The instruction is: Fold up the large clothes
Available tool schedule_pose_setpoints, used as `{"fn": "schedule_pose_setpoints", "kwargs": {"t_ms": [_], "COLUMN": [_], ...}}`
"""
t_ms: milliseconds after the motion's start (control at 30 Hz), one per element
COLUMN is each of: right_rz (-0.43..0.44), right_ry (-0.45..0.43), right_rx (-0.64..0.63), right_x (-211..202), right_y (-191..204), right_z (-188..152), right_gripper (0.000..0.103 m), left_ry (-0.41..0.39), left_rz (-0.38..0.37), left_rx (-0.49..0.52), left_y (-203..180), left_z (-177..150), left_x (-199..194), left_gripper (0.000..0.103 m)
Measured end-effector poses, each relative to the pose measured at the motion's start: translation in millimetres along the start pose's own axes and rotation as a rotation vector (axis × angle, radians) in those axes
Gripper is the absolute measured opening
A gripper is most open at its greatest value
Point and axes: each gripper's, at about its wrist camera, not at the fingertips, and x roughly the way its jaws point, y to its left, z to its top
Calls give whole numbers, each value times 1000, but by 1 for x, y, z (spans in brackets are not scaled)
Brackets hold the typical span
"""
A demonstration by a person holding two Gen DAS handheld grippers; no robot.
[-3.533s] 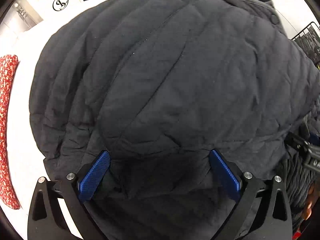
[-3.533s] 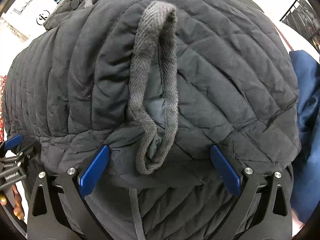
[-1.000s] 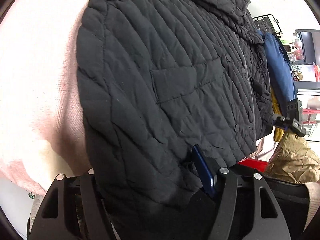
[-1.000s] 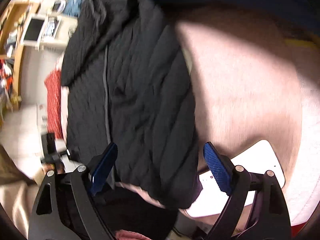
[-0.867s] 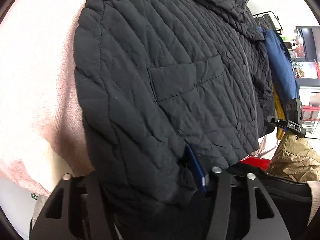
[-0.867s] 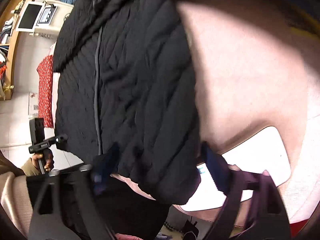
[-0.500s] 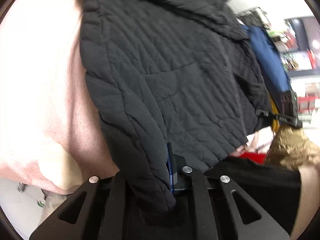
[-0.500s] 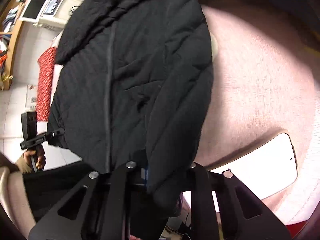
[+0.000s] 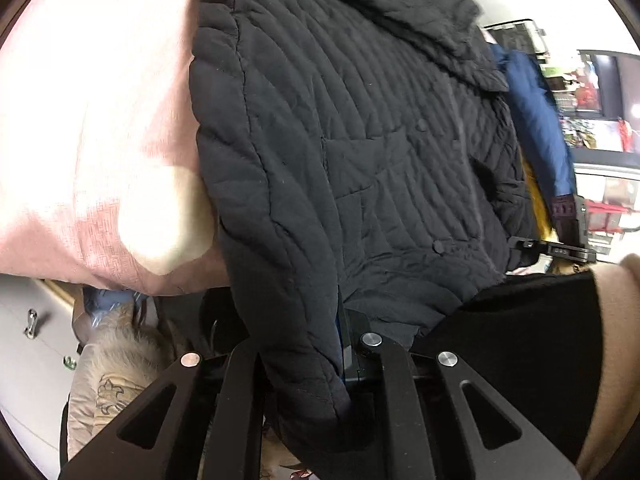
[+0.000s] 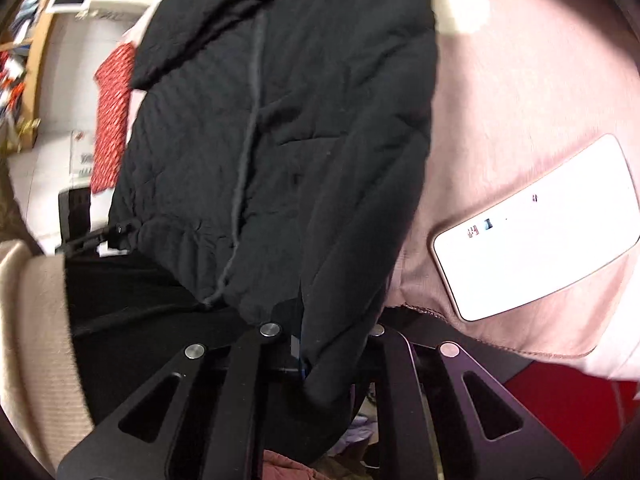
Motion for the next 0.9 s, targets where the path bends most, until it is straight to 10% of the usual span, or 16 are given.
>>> {"fn": "schedule_pose_setpoints", "kwargs": {"t_ms": [167,433,700,900], "right_rz": [-5,21,160,180], "right_ry": [-33,-184,-501,-580], "right_rx": [-80,-191,-37,34], "right_x": [-17,-62,-160,-179], "right_y": [24,73,64,66], "right_z": [25,114,234,300], "right_gripper": [11,11,11,11], "left_ry": [-2,-215,-411,-465], "left_rz": [28,-15,29,99], "left_rx": [31,102,133,151], "left_y": [-17,-48,-43,-60], "left_z": [20,109,218,297], "left_x": [-11,-75,-139,-148], "left_gripper": [11,11,11,11]}}
